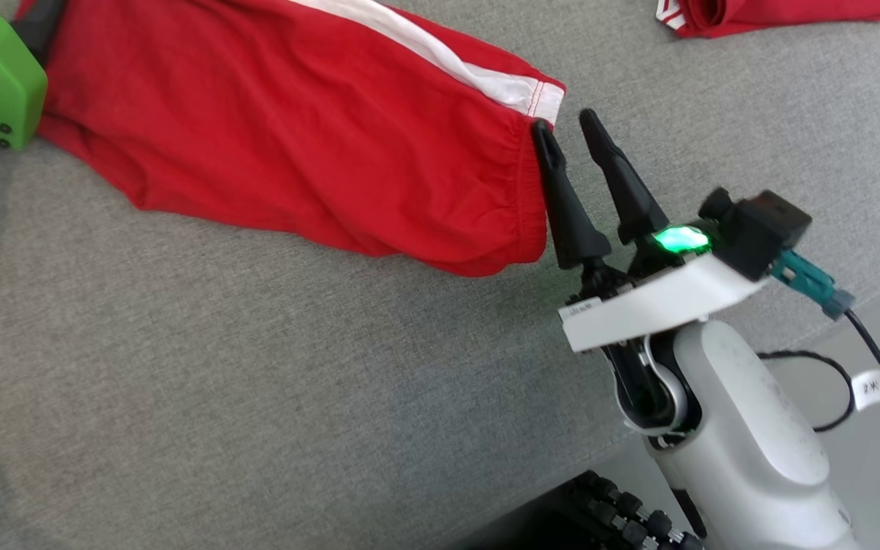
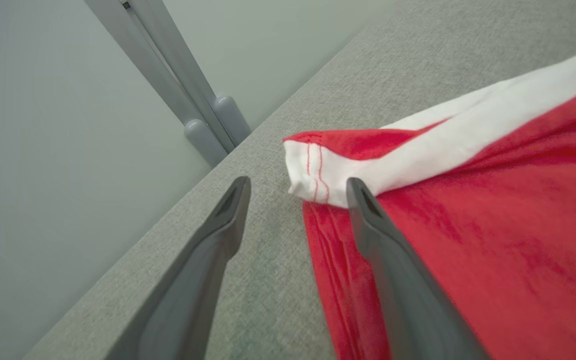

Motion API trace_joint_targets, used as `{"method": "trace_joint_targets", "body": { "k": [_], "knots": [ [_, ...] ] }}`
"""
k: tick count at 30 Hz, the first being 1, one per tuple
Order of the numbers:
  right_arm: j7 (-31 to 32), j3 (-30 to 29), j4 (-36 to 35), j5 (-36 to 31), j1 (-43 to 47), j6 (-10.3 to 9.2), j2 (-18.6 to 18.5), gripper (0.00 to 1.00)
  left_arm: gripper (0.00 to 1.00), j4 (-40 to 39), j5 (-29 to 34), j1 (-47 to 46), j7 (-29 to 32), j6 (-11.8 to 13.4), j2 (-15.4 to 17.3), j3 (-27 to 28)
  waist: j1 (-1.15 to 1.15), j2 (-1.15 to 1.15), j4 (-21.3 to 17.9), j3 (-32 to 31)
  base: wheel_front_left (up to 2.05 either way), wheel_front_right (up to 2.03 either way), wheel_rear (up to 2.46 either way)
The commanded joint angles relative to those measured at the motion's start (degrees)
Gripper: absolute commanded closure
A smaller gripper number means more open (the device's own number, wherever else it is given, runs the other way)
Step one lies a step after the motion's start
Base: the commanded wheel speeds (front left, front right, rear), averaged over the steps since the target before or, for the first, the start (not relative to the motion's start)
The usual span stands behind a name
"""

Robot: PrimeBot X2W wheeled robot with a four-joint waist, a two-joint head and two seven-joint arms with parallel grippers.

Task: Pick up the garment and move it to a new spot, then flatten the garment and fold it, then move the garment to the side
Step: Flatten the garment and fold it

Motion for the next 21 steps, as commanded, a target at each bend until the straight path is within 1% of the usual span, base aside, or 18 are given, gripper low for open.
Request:
{"method": "trace_joint_targets", "body": {
  "k": [1, 2, 8, 13, 17, 21],
  "knots": [
    [-0.16, -1.02, -0.75, -1.25, 1.78, -0.02, -0.14, 0.0, 0.0, 0.46, -0.61, 1.23, -1.1, 0.13, -0.22, -0.12, 0.0, 0.0, 1.33, -2.07, 0.0, 0.0, 0.0],
    [-0.16, -1.8, -1.49, -2.75, 2.75, -0.02, -0.12, 0.0, 0.0, 0.63, -1.15, 1.76, -1.72, 0.13, -0.43, -0.2, 0.0, 0.0, 1.65, -2.76, 0.0, 0.0, 0.0],
    [-0.15, -4.86, -5.87, -5.74, 8.65, -0.02, -0.12, 0.0, 0.0, 0.96, -4.72, 4.81, -3.58, 0.14, 0.29, -0.39, 0.0, 0.0, 2.08, -5.86, 0.0, 0.0, 0.0],
    [-0.15, -6.74, -10.96, -12.39, 12.53, -0.02, -0.1, 0.0, 0.0, -0.1, -6.33, 6.61, -2.98, 0.13, 1.11, -0.48, 0.0, 0.0, 1.77, -7.61, 0.0, 0.0, 0.0],
    [-0.15, -6.9, -14.63, -15.43, 15.91, -0.02, -0.1, 0.0, 0.0, -2.03, -8.35, 7.77, -1.37, 0.13, 1.87, -0.51, 0.0, 0.0, 1.48, -8.4, 0.0, 0.0, 0.0],
    [-0.15, -6.41, -16.13, -16.76, 18.06, -0.02, -0.09, 0.0, 0.0, -4.42, -10.73, 9.92, 3.09, 0.14, 2.77, -0.56, 0.0, 0.0, 1.26, -8.69, 0.0, 0.0, 0.0]
  ]
}}
